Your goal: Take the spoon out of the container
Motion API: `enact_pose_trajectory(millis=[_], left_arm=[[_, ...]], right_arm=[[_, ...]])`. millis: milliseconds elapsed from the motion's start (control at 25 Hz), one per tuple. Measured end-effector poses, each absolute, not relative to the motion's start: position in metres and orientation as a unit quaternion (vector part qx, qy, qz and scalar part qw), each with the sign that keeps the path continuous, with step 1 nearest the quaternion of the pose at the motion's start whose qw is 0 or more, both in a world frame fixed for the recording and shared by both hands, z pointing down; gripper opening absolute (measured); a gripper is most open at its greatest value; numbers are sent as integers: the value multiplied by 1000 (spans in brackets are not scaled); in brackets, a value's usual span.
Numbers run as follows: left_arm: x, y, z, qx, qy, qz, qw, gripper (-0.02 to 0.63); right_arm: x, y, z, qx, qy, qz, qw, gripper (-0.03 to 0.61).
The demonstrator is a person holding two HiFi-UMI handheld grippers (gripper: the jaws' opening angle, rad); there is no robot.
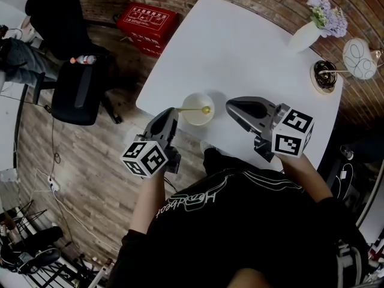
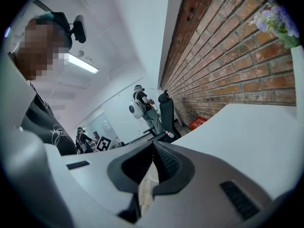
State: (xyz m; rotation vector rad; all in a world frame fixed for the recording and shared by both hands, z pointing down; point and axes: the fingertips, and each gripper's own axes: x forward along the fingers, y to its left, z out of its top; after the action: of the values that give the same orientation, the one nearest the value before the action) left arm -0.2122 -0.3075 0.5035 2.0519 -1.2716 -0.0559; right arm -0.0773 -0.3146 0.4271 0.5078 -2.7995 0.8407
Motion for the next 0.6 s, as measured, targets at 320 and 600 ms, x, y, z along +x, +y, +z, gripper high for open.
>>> enact_pose_trajectory(millis=[320, 600], left_arm=[[-211, -308, 502, 793, -497, -25, 351, 8], [-211, -306, 493, 796, -503, -26, 335, 8]], right_arm=[[-77, -313, 429, 173, -939, 285, 87, -3], [-76, -305, 429, 177, -938, 284, 87, -3]])
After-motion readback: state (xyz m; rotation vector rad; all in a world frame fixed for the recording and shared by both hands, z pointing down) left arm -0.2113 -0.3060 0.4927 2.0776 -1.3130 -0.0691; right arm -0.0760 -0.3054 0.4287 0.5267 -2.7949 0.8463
